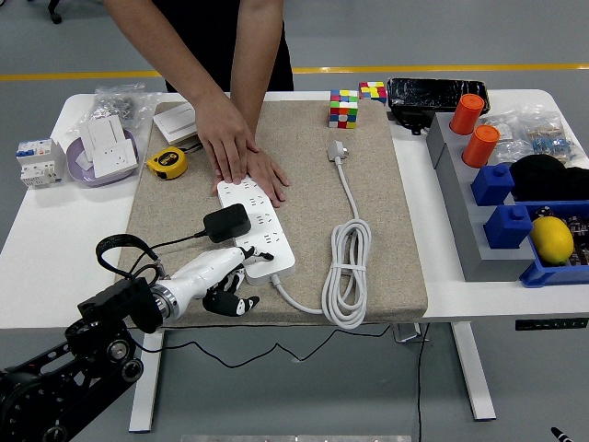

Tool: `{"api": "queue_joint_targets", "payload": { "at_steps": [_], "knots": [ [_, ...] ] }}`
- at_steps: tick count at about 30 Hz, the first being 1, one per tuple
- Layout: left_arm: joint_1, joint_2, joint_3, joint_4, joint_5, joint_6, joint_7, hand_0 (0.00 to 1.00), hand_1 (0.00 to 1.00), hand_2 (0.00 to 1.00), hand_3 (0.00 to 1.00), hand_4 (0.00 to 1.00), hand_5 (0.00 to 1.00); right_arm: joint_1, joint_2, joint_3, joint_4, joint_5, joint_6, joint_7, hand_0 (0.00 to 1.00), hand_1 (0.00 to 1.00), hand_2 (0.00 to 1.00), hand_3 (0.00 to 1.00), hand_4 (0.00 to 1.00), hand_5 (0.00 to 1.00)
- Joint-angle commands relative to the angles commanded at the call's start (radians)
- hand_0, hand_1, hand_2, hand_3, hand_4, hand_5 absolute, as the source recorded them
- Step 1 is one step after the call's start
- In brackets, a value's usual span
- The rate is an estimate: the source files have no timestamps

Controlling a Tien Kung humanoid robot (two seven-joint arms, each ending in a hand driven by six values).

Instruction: Pick up the plug,place it near the board,insert it into the board,press the button

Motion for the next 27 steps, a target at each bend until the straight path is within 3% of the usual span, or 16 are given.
{"api": "queue_joint_targets", "payload": {
  "at_steps": [27],
  "knots": [
    [-0.004, -0.001, -0.002, -0.011, 0.011, 0.009, -0.007, 0.144, 0.034, 0.132, 0.839, 0.7, 0.002, -0.003, -0.001, 0.001, 0.0, -0.002, 0.001, -0.001, 0.962, 0.929, 0.864, 0.876, 0.998, 0.998]
  ]
}}
